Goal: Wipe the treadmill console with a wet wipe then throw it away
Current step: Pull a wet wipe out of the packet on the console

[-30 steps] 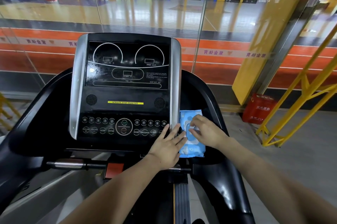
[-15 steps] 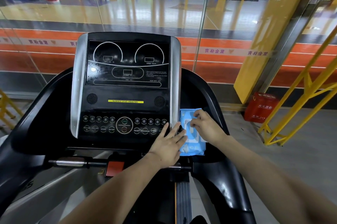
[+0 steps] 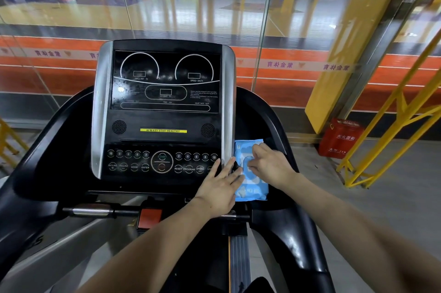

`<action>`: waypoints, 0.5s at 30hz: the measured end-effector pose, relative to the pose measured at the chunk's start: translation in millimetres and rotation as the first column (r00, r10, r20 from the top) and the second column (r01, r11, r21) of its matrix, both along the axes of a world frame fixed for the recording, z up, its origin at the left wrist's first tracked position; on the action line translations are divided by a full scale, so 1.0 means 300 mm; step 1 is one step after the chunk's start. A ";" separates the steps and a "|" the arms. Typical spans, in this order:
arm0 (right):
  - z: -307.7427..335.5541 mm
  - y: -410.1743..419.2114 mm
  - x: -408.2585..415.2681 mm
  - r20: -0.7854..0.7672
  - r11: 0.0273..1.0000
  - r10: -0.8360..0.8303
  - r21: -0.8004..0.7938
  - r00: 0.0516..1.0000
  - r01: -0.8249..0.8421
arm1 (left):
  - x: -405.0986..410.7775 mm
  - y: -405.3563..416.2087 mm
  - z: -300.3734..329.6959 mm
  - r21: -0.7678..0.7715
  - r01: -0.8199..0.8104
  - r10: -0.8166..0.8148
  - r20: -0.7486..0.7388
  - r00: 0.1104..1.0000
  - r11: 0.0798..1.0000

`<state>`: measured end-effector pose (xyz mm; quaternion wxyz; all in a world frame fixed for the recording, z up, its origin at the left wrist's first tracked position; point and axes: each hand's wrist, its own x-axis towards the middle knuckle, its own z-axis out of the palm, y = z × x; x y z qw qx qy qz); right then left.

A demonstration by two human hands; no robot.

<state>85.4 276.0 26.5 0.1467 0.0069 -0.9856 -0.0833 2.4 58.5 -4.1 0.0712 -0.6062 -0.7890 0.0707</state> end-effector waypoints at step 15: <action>-0.005 0.014 -0.025 0.140 0.955 0.060 0.279 0.988 -0.098 | -0.009 0.001 -0.011 0.000 -0.005 0.005 0.001 1.000 1.000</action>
